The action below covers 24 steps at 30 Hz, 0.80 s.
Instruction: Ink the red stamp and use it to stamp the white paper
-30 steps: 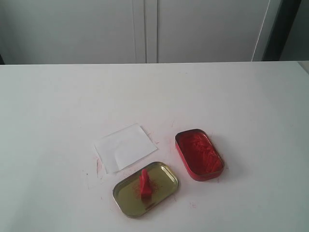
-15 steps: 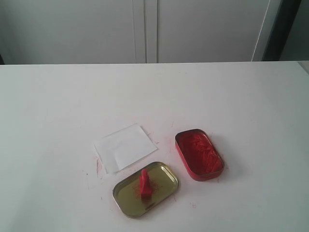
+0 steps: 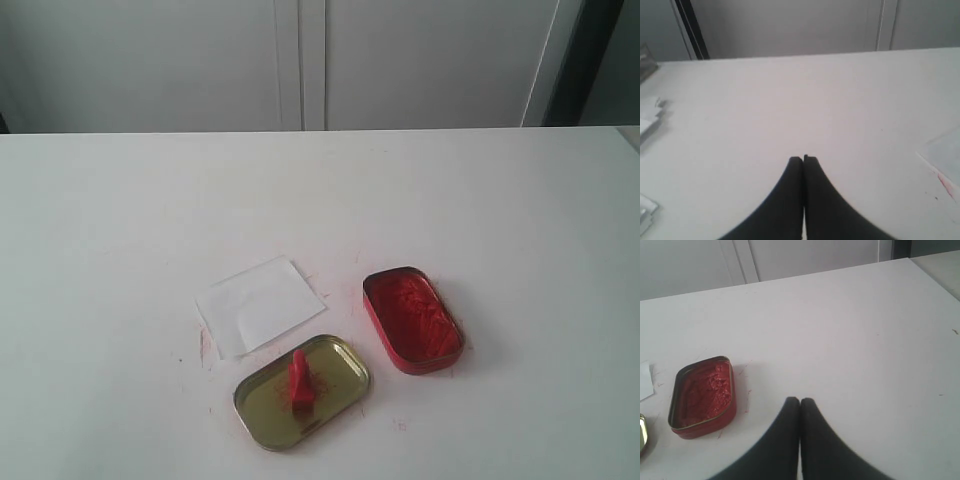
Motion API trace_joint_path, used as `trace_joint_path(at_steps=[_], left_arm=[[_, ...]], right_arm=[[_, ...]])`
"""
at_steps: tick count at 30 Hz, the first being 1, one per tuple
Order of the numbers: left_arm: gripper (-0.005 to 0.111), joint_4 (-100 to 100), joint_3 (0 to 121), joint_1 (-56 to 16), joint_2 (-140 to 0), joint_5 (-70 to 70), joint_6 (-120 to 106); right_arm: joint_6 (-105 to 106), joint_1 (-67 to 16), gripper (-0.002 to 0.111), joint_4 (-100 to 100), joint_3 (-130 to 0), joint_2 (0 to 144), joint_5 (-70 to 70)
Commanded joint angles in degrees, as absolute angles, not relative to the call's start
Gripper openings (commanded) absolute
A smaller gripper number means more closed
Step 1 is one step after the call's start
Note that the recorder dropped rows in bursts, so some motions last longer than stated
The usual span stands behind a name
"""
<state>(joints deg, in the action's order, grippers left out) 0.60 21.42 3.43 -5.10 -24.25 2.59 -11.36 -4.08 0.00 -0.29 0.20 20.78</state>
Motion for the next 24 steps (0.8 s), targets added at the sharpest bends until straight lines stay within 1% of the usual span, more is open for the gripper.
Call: trace_joint_path(at_steps=[1, 4, 9, 16, 24], left_arm=[[0.000, 1.04, 27.37, 3.26, -10.40, -33.51, 5.38], [0.000, 1.04, 33.53, 3.26, -16.92, -40.34, 5.37], [0.000, 1.04, 40.11, 3.26, -28.46, -48.60, 3.39], [0.000, 1.15, 46.87, 3.26, -43.05, -55.67, 1.45], [0.000, 1.26, 47.05, 3.26, -44.60, -55.61, 1.32]], right_arm=[[-11.17, -4.43, 0.000, 0.00, 0.00, 0.00, 19.98], [-11.17, -4.43, 0.000, 0.00, 0.00, 0.00, 19.98], [-11.17, -4.43, 0.000, 0.00, 0.00, 0.00, 19.98], [-11.17, -4.43, 0.000, 0.00, 0.00, 0.00, 19.98], [-11.17, -4.43, 0.000, 0.00, 0.00, 0.00, 19.98]])
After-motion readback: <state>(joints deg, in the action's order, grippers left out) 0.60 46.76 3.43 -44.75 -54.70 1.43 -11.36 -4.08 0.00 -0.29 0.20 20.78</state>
